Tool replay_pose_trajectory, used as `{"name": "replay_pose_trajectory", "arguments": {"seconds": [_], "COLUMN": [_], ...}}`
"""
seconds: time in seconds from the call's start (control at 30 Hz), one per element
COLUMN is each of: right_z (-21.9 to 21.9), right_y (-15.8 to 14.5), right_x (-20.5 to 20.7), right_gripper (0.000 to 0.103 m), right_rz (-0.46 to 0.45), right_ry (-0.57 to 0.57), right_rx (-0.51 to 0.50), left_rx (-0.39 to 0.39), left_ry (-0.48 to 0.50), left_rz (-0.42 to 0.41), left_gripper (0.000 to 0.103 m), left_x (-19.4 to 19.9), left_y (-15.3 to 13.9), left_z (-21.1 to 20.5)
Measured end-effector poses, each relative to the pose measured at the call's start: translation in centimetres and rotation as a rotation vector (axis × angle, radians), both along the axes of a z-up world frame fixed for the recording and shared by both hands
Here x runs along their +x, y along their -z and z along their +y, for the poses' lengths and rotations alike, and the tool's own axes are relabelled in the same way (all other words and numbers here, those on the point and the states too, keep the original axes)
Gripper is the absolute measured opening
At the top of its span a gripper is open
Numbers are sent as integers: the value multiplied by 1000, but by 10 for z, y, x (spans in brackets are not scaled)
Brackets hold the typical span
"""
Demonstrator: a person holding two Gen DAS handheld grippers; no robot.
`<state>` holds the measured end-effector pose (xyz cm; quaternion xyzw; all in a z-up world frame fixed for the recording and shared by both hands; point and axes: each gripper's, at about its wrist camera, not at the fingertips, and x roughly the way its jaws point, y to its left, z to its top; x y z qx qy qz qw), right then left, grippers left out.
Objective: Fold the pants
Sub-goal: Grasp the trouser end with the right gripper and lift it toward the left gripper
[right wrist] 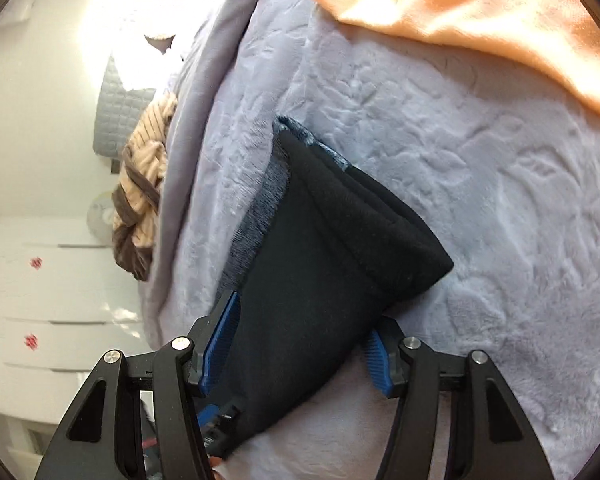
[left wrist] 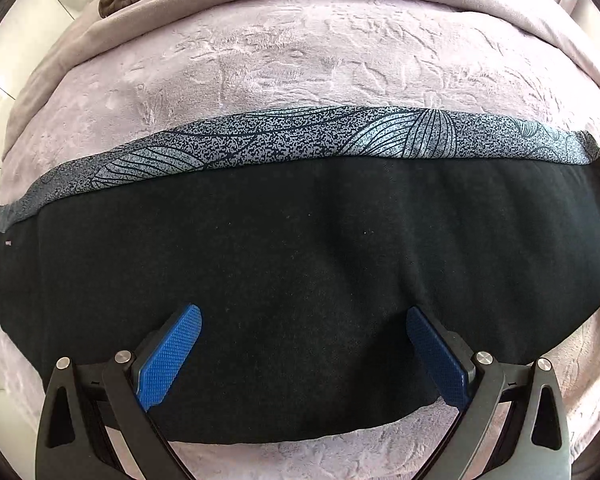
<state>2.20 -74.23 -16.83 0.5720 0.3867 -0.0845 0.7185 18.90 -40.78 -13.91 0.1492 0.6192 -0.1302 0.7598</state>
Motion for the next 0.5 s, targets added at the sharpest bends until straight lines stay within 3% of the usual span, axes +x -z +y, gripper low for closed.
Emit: {"name": "replay_pose_trajectory", "arguments": {"seconds": [0.07, 0.13, 0.17, 0.2, 0.23, 0.37, 0.5], "right_z": [-2, -8, -11, -13, -15, -11, -4], "right_y": [8, 12, 14, 15, 14, -7, -23], "right_x": [-4, 2, 6, 8, 11, 11, 9], "right_gripper": [59, 55, 41, 19, 14, 14, 14], "right_rz": [-8, -25, -50, -69, -100, -203, -245], "right_ry": [20, 36, 34, 33, 33, -9, -45], "right_rx": [24, 68, 108, 129, 153, 140, 113], "left_rx": [-10, -29, -31, -43, -62, -120, -116], "left_ry": [0, 6, 13, 18, 17, 16, 15], "left_rz": [17, 17, 11, -2, -25, -125, -100], "left_gripper": [100, 78, 74, 70, 70, 70, 70], "left_x": [4, 10, 13, 16, 19, 38, 52], "left_y": [-3, -13, -19, -26, -33, -51, -17], "left_z": [3, 3, 3, 1, -1, -21, -55]}}
